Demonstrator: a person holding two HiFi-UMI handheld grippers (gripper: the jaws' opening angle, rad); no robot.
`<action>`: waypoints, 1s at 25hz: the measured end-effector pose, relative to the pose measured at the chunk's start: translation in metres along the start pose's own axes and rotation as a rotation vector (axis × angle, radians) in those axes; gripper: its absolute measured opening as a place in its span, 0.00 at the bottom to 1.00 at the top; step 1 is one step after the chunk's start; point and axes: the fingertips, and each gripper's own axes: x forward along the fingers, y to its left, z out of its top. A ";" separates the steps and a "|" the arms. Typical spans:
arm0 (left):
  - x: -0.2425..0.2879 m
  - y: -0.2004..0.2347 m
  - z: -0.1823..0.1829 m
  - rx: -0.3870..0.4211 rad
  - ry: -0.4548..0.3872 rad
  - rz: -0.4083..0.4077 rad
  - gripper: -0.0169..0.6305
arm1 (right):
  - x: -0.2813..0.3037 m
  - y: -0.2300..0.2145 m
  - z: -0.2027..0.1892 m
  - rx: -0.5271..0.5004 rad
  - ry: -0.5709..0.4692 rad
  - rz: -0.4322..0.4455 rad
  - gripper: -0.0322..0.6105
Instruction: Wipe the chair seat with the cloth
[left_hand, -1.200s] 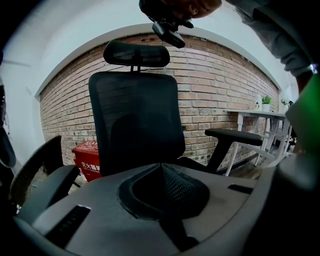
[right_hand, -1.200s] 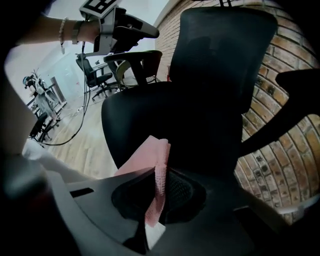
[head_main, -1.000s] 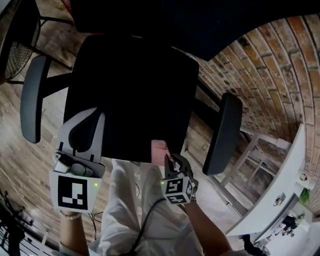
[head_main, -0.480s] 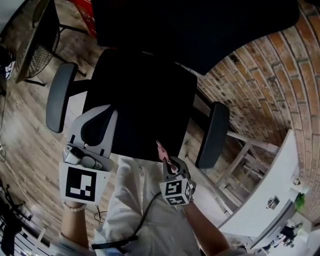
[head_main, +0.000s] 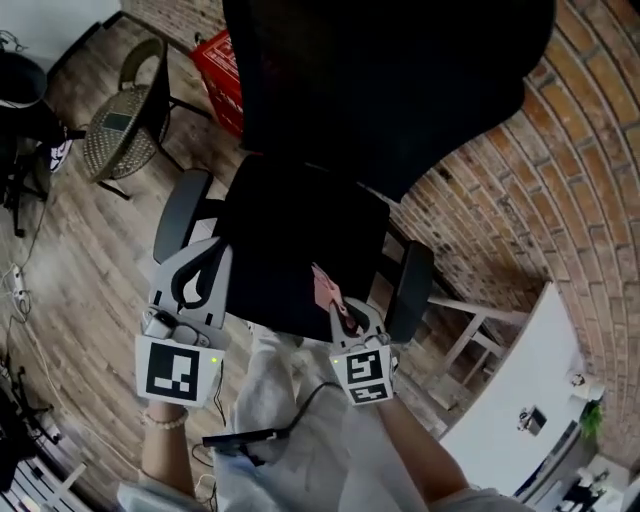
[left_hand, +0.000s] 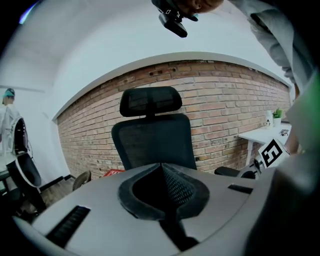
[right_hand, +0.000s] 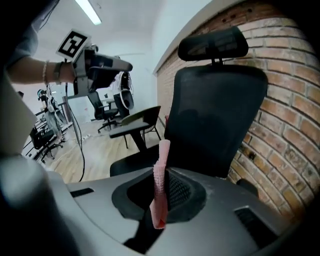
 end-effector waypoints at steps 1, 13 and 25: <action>-0.008 0.003 0.009 -0.003 -0.007 0.012 0.05 | -0.008 -0.003 0.015 -0.012 -0.027 -0.001 0.13; -0.090 0.003 0.082 0.032 -0.050 0.080 0.05 | -0.089 -0.004 0.146 -0.097 -0.260 0.063 0.14; -0.128 0.005 0.105 0.109 -0.059 0.137 0.05 | -0.149 0.012 0.218 -0.142 -0.429 0.120 0.13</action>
